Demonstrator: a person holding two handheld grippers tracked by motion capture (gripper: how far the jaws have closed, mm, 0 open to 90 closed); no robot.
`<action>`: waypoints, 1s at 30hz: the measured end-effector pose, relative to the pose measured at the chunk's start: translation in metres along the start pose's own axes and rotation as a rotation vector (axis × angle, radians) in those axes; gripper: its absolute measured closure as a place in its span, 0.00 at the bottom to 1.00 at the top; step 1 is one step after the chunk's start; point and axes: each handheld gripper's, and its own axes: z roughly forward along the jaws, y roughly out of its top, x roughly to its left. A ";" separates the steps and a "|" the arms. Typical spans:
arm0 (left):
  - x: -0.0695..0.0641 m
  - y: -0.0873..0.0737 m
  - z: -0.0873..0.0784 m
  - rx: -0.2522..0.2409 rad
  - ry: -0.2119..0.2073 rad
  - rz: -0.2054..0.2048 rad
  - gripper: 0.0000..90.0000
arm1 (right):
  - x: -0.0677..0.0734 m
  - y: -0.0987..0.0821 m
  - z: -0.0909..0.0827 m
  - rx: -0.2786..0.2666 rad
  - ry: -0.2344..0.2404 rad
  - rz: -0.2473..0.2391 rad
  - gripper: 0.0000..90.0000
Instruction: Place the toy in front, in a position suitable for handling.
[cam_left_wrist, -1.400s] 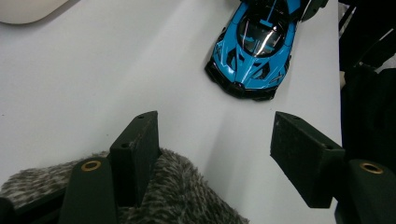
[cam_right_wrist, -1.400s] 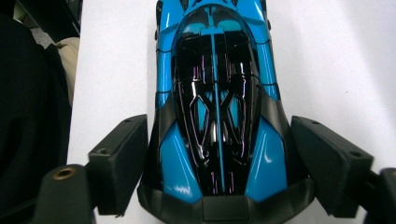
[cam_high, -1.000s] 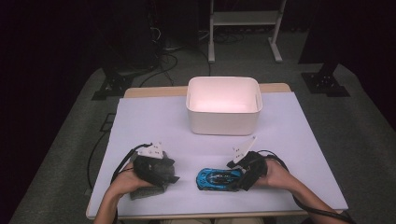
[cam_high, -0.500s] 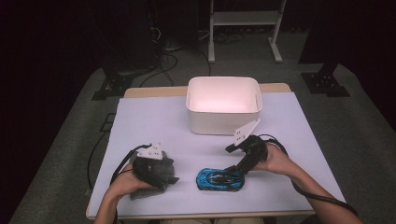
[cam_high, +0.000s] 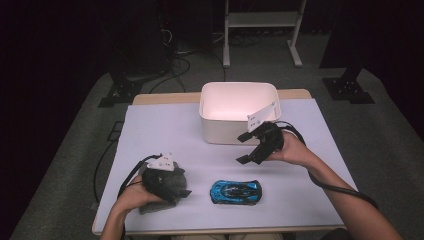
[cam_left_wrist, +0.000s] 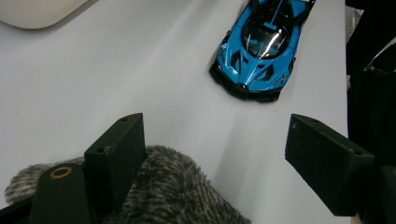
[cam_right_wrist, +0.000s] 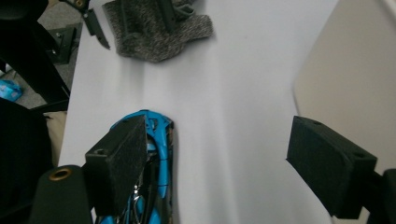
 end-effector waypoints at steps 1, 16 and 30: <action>0.000 -0.001 -0.001 -0.006 0.003 -0.007 0.21 | -0.001 0.002 -0.001 0.001 -0.001 0.001 0.21; 0.001 -0.003 -0.005 -0.016 0.033 -0.015 0.16 | -0.016 0.020 -0.010 0.011 -0.037 -0.018 0.18; 0.003 -0.002 -0.007 -0.022 0.033 -0.018 0.15 | -0.030 0.035 -0.017 0.024 -0.045 -0.018 0.18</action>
